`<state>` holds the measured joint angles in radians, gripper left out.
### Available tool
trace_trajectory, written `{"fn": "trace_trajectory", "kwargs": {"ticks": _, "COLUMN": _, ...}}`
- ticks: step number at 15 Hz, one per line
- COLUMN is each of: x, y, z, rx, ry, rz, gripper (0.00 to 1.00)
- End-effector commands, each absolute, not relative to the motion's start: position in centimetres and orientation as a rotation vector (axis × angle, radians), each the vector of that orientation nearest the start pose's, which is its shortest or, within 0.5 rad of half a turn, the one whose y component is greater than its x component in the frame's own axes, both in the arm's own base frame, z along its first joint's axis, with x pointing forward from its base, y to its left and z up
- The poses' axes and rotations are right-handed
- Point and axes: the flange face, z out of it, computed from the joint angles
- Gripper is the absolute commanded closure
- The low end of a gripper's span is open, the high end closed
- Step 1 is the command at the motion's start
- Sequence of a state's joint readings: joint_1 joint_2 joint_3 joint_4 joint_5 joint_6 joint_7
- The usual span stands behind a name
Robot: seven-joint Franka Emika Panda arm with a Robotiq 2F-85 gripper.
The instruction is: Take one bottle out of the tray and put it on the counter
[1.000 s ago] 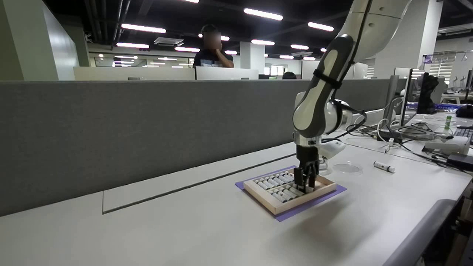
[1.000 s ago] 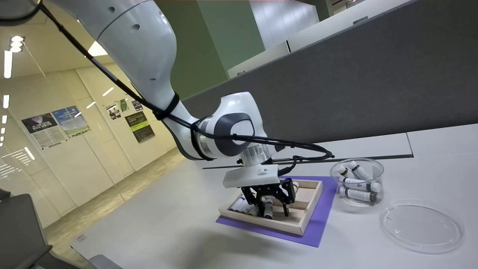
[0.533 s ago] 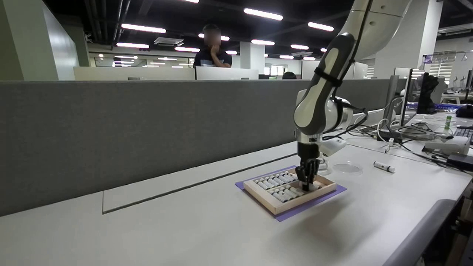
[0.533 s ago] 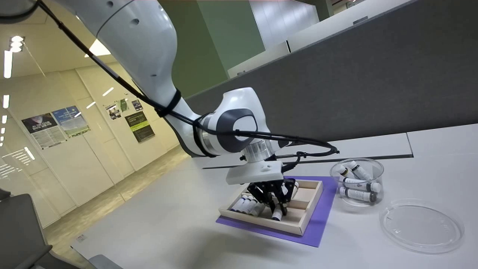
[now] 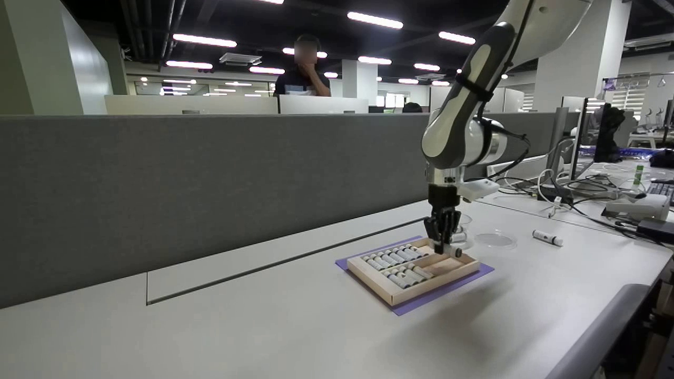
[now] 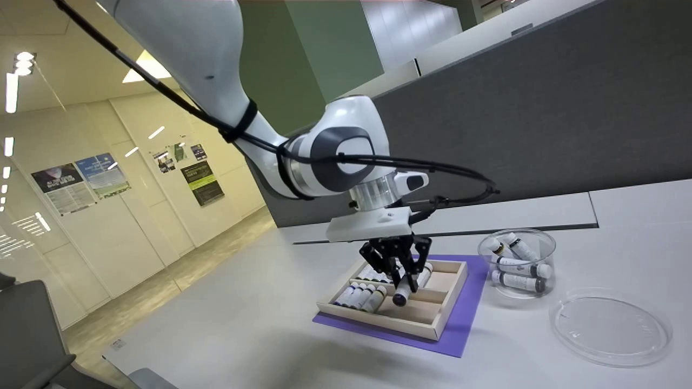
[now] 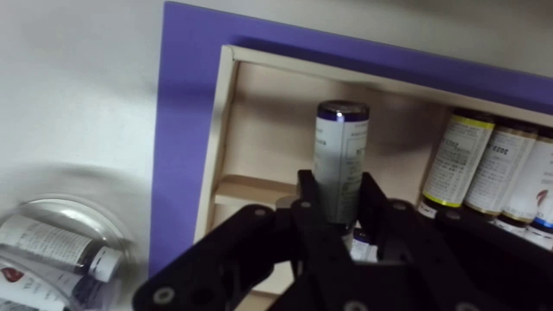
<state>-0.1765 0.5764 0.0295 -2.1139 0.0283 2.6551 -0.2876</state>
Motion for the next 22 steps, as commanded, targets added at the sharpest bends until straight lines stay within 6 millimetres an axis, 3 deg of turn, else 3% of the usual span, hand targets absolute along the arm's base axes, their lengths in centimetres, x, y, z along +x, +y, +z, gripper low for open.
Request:
{"fn": "trace_trajectory", "kwargs": {"ticks": 1, "x": 55.1, "y": -11.9, "z": 16.3, "rx": -3.105, "ry": -0.028, "rz": 0.021, "gripper": 0.95}}
{"fn": "trace_trajectory", "kwargs": {"ticks": 11, "x": 50.2, "y": -28.1, "z": 15.7, "rx": -3.112, "ry": 0.445, "rz": -0.063, "gripper": 0.95}}
{"fn": "trace_trajectory", "kwargs": {"ticks": 14, "x": 49.3, "y": -32.1, "z": 15.0, "rx": -3.132, "ry": 0.442, "rz": -0.079, "gripper": 0.95}}
{"fn": "trace_trajectory", "kwargs": {"ticks": 22, "x": 49.9, "y": -39.2, "z": 13.0, "rx": -3.143, "ry": 0.328, "rz": -0.032, "gripper": 0.95}}
